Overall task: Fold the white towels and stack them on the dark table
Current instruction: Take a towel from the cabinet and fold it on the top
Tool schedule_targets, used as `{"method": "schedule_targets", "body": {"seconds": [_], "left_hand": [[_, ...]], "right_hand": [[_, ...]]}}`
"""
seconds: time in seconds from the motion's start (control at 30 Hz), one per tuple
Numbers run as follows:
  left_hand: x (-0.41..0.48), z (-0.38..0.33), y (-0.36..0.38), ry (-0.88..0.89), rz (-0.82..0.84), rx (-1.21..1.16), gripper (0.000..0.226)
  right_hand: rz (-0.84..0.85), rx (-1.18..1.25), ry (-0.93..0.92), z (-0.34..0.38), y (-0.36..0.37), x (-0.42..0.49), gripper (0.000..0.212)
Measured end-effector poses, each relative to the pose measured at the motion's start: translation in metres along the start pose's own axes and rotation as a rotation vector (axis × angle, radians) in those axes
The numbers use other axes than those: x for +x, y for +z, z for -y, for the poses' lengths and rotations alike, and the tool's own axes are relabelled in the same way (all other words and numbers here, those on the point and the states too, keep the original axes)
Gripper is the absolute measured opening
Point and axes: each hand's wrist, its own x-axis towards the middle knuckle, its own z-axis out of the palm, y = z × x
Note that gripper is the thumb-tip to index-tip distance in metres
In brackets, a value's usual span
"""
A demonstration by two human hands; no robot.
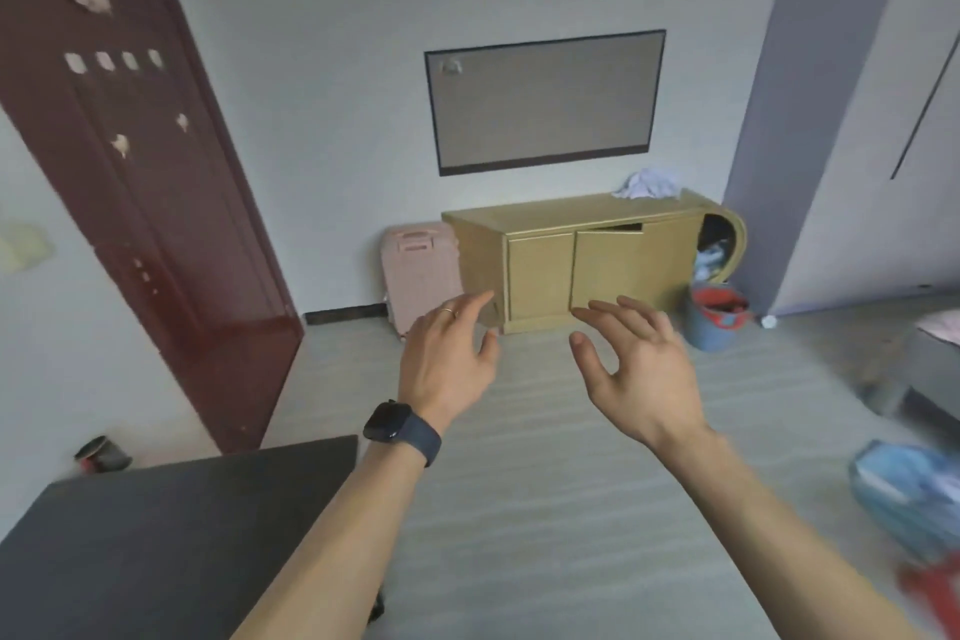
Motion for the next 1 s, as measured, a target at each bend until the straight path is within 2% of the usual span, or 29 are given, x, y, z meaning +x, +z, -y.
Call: {"method": "schedule_targets", "body": {"seconds": [0.27,0.47,0.77,1.0], "left_hand": [[0.108,-0.097,0.097,0.076,0.047,-0.057,0.048],[0.184,-0.126,0.169,0.125,0.081,-0.070,0.050],[0.336,-0.120,0.293,0.100,0.055,-0.107,0.050],[0.479,-0.095,0.396,0.102,0.122,-0.090,0.051]], "right_hand": [[-0.112,-0.118,0.065,-0.149,-0.051,0.067,0.039],[-0.135,-0.180,0.094,-0.238,-0.051,0.130,0.040],[-0.107,-0.279,0.088,-0.369,0.009,0.257,0.037],[-0.105,-0.264,0.148,-0.469,0.086,0.360,0.039]]}}
